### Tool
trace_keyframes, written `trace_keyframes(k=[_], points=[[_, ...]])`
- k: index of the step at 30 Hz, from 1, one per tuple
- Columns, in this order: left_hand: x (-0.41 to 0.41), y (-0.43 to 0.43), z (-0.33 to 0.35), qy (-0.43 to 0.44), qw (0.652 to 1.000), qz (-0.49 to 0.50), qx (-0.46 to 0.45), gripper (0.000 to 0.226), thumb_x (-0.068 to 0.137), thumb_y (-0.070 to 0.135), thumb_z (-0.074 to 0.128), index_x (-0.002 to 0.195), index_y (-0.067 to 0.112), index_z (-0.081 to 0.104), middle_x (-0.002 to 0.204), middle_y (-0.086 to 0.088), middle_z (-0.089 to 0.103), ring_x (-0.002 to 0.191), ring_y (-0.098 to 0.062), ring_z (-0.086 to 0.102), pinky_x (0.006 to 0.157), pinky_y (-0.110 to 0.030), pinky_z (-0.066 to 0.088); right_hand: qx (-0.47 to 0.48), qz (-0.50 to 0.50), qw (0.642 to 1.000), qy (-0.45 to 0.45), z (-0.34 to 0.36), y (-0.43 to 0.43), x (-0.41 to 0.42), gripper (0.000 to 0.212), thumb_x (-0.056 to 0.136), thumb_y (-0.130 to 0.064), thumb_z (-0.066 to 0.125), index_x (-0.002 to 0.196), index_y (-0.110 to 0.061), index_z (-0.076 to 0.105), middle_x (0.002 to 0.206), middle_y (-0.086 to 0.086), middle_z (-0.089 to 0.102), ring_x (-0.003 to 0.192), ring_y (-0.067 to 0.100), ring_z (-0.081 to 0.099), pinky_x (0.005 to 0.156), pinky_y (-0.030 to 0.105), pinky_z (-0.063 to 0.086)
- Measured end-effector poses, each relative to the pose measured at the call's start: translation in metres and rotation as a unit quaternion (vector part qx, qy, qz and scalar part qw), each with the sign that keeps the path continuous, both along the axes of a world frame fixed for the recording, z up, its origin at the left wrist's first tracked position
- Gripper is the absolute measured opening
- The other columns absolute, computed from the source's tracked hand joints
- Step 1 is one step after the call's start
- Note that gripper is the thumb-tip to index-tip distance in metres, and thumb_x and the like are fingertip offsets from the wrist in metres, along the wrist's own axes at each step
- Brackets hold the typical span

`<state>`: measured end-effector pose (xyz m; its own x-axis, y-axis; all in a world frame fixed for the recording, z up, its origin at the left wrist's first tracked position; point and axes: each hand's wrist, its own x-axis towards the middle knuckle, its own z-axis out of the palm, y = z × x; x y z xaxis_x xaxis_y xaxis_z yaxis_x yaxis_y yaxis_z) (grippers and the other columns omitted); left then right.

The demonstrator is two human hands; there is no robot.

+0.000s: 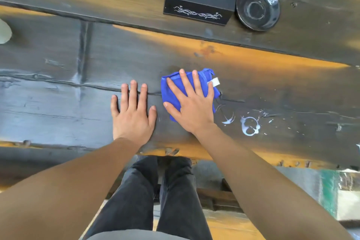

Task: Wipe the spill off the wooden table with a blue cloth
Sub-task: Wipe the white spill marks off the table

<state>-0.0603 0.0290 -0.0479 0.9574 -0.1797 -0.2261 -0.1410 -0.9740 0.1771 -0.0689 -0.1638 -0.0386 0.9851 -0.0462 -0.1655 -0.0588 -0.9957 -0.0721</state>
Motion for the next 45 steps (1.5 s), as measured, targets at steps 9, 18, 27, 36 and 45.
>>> trace_keyframes(k=[9,18,27,36,45], points=[[0.000,-0.001,0.002,-0.003,1.000,0.003,0.002,0.067,0.100,0.049,0.029,0.161,0.026,0.014,0.171,-0.005,0.009,0.158,-0.026,0.001,0.125,-0.056,0.005,0.020,-0.062,0.998,0.016,-0.006,-0.006,-0.079,0.059,0.103,-0.055,0.028,0.159,-0.037,0.019,0.169,-0.007,0.008,0.157,0.019,0.004,0.123,0.051,0.014],[0.000,-0.005,0.007,0.016,1.000,0.009,-0.020,0.067,0.100,0.047,0.031,0.161,0.025,0.014,0.171,-0.005,0.007,0.158,-0.028,0.001,0.125,-0.058,0.004,0.040,-0.084,0.995,0.022,-0.006,-0.002,-0.127,0.053,0.106,-0.040,0.031,0.157,-0.031,0.028,0.167,-0.008,0.022,0.155,0.015,0.014,0.118,0.044,0.030],[-0.022,-0.062,0.003,0.032,0.996,-0.074,-0.031,0.065,0.102,0.048,0.023,0.162,0.027,0.009,0.172,0.003,0.007,0.159,-0.022,-0.002,0.124,-0.060,0.003,0.209,-0.152,0.966,0.009,0.018,-0.036,-0.176,0.047,0.105,-0.038,0.031,0.149,-0.030,0.046,0.160,-0.017,0.031,0.151,0.005,0.025,0.111,0.043,0.036],[-0.023,-0.064,0.004,0.033,0.996,-0.076,-0.019,0.066,0.101,0.049,0.019,0.162,0.028,0.005,0.172,0.004,0.002,0.158,-0.021,-0.008,0.125,-0.059,0.000,0.169,-0.205,0.961,-0.076,0.030,-0.099,-0.028,0.045,0.106,-0.037,0.033,0.149,-0.029,0.045,0.163,-0.007,0.032,0.153,0.013,0.021,0.106,0.039,0.028],[-0.023,-0.066,0.002,0.024,0.997,-0.071,-0.010,0.066,0.100,0.048,0.023,0.162,0.027,0.011,0.172,0.003,0.006,0.159,-0.022,-0.004,0.125,-0.059,0.001,0.041,-0.187,0.981,0.013,-0.007,-0.093,-0.005,0.055,0.099,-0.060,0.026,0.153,-0.050,0.025,0.169,-0.007,0.010,0.157,0.024,0.001,0.117,0.058,0.012]])
